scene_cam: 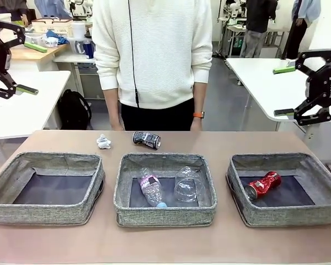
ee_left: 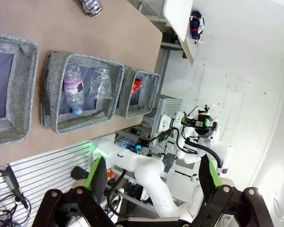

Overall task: Sort the waste into the appropriate baskets.
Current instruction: Place the picked waste into the Fabric basket indicated by the person, then pick up the waste item pointed out by the person.

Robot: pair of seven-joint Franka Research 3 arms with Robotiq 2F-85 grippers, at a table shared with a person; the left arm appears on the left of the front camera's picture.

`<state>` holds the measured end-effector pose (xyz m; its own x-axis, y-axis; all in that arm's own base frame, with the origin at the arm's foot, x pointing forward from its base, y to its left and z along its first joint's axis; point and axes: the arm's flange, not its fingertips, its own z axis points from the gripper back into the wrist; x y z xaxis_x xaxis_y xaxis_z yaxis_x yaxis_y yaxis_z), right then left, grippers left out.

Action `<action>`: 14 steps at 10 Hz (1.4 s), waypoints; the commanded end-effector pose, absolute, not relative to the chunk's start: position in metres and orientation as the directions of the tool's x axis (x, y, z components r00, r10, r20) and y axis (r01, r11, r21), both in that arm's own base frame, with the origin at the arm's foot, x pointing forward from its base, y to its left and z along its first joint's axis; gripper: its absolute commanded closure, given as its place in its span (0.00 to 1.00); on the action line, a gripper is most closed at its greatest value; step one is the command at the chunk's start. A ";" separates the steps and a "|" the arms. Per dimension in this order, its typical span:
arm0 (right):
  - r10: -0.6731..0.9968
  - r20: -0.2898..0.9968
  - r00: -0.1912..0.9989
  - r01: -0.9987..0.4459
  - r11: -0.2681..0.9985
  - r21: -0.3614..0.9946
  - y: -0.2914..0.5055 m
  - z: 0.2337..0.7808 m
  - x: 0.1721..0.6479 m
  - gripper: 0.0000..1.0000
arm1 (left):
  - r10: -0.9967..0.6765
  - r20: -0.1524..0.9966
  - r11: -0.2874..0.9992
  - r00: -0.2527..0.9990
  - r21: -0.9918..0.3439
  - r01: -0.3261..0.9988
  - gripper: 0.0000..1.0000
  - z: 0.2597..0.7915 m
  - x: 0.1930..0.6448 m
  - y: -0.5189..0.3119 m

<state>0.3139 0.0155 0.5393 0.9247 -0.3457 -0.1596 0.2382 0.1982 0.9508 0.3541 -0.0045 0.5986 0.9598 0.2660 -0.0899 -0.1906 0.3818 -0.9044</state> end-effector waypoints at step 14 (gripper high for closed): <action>-0.343 -0.159 0.926 0.221 0.150 0.964 0.012 0.546 0.312 0.00 | 0.254 -0.085 0.391 0.963 -0.902 -0.183 0.00 0.600 0.352 -0.003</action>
<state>0.3117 0.0114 0.5432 0.9241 -0.3456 -0.1631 0.2329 0.1708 0.9574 0.3541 -0.0045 0.5987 0.9598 0.2660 -0.0899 -0.1905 0.3818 -0.9044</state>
